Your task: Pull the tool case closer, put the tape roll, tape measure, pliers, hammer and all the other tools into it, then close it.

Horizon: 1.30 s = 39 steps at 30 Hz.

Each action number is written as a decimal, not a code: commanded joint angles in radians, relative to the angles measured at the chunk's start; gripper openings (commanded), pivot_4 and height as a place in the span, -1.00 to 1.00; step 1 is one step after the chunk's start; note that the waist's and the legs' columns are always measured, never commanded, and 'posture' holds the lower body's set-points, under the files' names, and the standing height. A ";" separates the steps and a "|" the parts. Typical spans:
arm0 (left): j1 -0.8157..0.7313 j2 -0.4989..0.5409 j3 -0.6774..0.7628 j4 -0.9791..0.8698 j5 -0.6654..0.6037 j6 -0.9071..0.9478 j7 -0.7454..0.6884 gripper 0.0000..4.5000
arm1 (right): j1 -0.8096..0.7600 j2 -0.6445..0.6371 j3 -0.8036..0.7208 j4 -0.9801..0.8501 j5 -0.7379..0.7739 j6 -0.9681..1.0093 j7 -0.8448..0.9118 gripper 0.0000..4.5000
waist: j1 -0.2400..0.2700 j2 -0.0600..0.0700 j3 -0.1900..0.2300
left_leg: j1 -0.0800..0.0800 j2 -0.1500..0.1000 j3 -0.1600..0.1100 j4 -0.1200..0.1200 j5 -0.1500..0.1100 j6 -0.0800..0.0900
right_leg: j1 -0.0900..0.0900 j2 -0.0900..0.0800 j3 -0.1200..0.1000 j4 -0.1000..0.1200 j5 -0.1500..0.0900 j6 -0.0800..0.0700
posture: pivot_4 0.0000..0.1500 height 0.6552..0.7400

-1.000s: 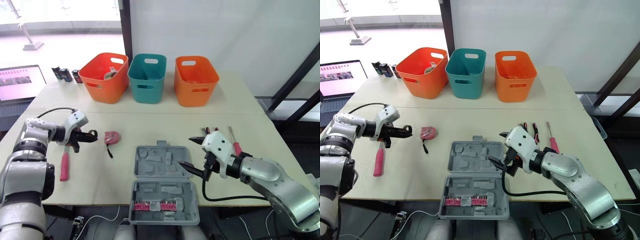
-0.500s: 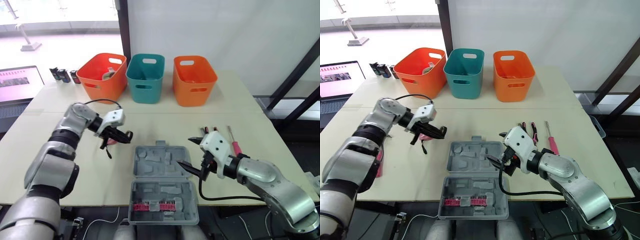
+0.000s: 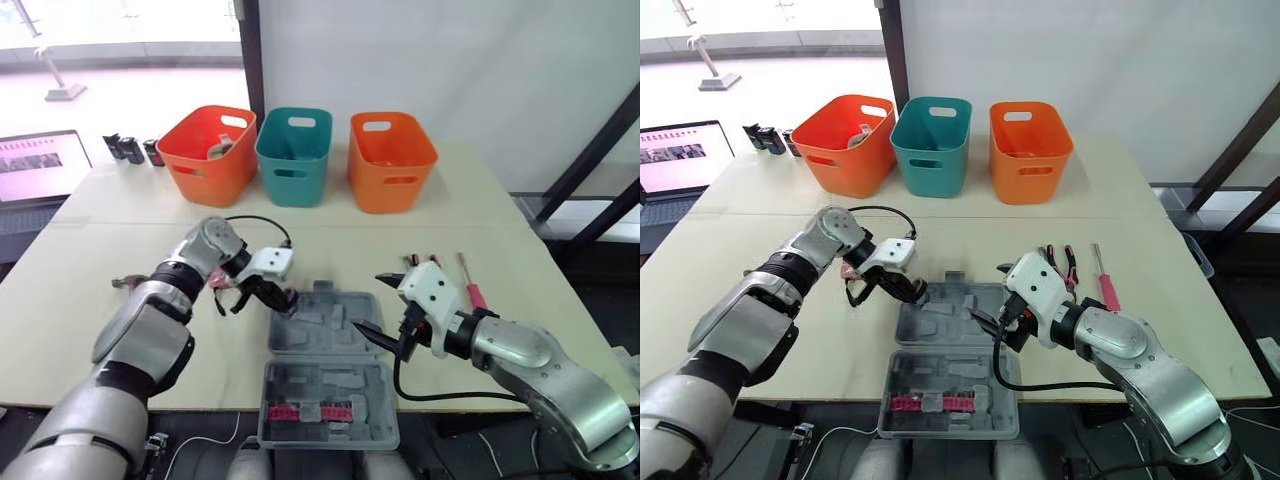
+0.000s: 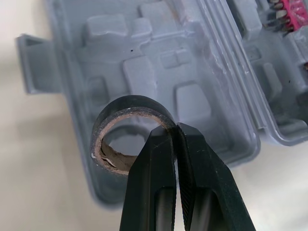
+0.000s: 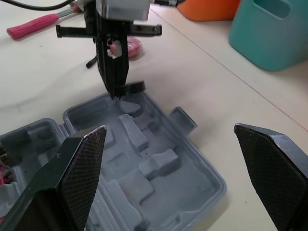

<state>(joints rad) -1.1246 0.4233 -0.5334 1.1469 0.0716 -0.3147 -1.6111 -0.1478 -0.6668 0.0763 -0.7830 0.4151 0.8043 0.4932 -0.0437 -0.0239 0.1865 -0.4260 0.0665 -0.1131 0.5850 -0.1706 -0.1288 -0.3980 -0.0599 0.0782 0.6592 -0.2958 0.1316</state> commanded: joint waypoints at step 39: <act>-0.039 -0.038 0.048 0.093 0.237 -0.094 0.120 -0.53 | 0.012 0.026 0.003 -0.063 -0.026 0.000 -0.024 1.00 | 0.001 0.000 0.000 | 0.000 0.000 -0.001 0.000 0.000 0.000 | 0.000 0.000 0.000 0.000 0.000 0.000 | 1.00 1.00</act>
<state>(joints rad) -1.1504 0.3862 -0.5136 1.2438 0.3055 -0.4016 -1.4987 -0.1320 -0.6467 0.0835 -0.8046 0.3934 0.8228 0.4757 -0.0424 -0.0240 0.1865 -0.4260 0.0664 -0.1137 0.5850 -0.1706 -0.1288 -0.3978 -0.0597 0.0781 0.6592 -0.2958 0.1316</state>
